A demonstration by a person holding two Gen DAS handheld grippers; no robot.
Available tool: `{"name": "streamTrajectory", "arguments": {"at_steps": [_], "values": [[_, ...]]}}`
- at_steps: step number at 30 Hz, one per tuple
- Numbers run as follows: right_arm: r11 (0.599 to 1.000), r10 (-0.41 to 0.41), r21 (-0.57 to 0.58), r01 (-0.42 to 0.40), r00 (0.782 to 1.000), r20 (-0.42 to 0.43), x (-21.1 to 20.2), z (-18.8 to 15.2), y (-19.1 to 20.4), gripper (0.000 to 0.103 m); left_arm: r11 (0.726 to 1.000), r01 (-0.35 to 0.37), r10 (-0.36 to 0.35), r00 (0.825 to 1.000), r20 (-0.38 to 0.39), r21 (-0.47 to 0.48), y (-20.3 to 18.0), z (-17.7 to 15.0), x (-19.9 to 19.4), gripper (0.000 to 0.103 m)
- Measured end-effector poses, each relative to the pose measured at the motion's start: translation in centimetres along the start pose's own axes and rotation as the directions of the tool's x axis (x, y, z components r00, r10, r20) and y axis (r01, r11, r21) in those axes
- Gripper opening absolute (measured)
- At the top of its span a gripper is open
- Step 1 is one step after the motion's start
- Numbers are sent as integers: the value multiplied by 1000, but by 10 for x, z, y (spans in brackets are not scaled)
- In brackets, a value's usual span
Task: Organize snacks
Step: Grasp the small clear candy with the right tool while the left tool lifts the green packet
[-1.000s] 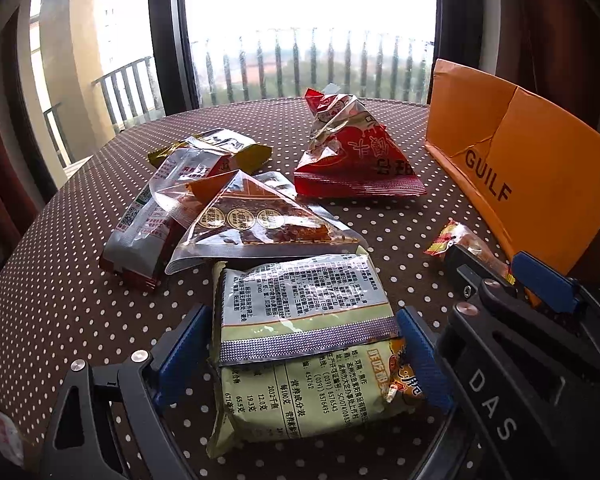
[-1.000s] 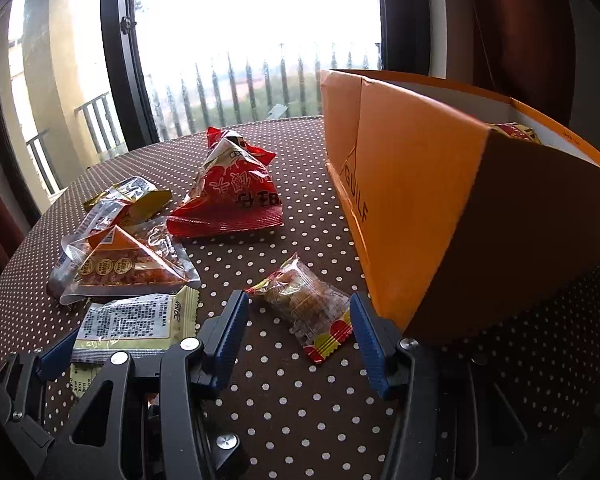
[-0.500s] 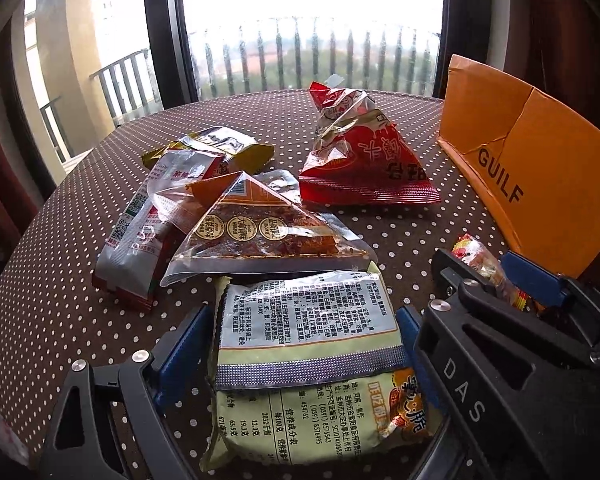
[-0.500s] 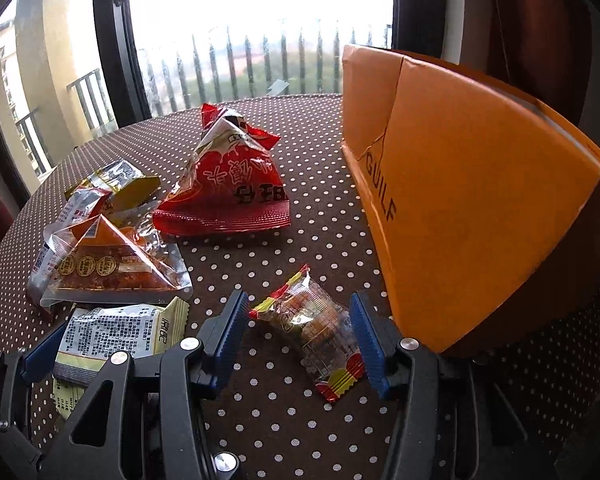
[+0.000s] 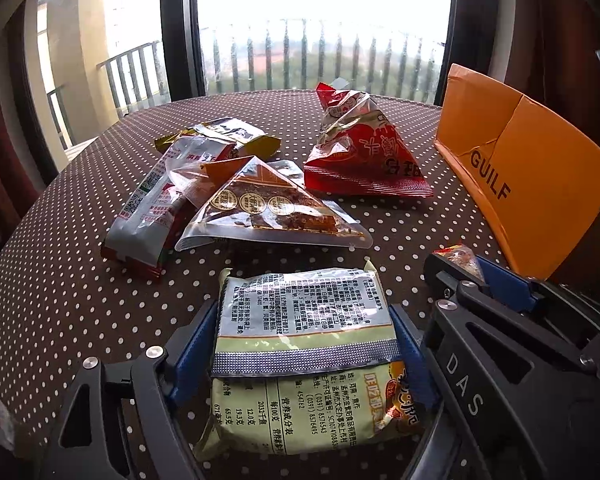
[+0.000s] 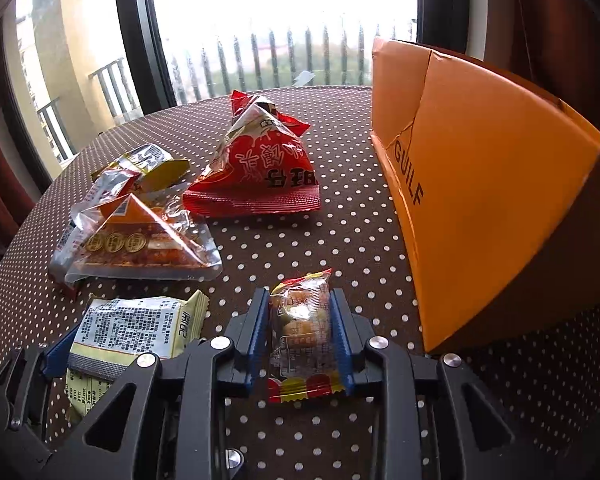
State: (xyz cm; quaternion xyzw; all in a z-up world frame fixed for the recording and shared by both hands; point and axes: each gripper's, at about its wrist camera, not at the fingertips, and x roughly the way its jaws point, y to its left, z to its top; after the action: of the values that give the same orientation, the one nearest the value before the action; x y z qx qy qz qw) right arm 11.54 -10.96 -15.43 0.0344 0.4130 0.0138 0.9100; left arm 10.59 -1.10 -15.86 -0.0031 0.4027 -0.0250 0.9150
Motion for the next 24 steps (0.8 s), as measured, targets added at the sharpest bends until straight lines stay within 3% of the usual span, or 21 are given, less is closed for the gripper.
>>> {"name": "streamTrajectory", "arguments": {"at_steps": [12, 24], "values": [[1000, 27, 4, -27, 999, 46, -27, -2, 3, 32, 1000, 14, -14, 999, 37, -17, 1, -4, -30, 80], [999, 31, -12, -30, 992, 123, -70, 23, 5, 32, 999, 23, -20, 993, 113, -28, 2, 22, -69, 80]]}}
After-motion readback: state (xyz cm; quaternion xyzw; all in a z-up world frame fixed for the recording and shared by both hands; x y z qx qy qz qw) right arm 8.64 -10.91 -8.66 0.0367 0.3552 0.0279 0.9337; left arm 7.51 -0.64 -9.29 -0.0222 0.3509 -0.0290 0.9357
